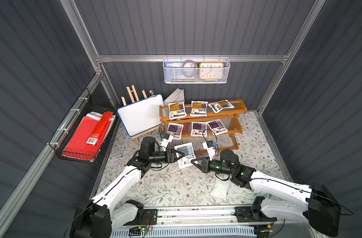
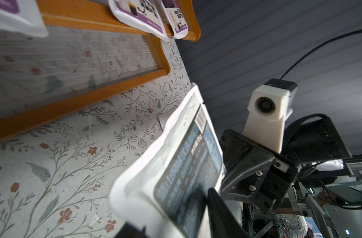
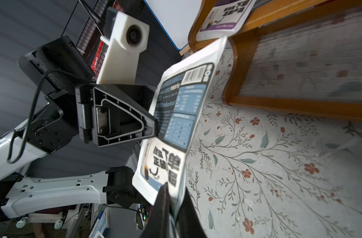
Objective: Place the bagged coffee beans on the shelf by color
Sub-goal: Pick up the bagged coffee beans at the center of the board, then place the bagged coffee beans on the shelf.
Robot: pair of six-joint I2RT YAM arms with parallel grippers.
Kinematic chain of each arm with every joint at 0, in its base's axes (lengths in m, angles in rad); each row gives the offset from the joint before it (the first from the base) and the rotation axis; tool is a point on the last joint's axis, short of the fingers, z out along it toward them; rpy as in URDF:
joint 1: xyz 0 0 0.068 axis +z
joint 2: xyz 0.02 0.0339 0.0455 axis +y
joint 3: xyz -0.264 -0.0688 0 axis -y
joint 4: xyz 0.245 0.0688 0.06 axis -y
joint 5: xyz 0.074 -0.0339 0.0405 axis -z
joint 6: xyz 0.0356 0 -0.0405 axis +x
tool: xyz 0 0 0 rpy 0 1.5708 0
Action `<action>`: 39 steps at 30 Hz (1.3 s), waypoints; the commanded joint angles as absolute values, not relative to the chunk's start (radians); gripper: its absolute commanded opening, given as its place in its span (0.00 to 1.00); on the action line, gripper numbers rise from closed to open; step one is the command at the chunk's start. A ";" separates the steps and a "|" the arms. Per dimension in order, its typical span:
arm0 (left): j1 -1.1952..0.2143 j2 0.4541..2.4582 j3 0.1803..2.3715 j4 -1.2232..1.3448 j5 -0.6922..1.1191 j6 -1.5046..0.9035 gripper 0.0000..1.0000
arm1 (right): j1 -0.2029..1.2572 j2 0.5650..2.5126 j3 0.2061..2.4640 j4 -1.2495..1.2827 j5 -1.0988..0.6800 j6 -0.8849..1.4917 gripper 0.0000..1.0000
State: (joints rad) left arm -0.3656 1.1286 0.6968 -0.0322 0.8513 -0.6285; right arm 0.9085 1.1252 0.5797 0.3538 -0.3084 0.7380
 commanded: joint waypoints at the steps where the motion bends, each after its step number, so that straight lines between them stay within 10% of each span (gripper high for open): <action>1: -0.359 1.103 0.756 -0.172 0.661 -0.600 0.56 | 0.890 1.108 0.522 0.411 -0.285 0.760 0.00; 12: -0.359 0.970 0.811 -0.423 -0.095 -0.840 0.57 | 0.807 1.366 0.519 0.681 -0.345 0.804 0.00; 39: -0.357 0.920 0.806 -0.467 -0.162 -0.905 0.58 | 0.798 1.855 0.615 1.192 -0.452 1.087 0.00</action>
State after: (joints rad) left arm -0.3649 0.9337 0.7872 -0.4313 -0.1444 -0.9005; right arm 0.8055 1.8362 0.6258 1.0668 -0.4385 1.0409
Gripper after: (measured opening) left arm 0.578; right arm 0.089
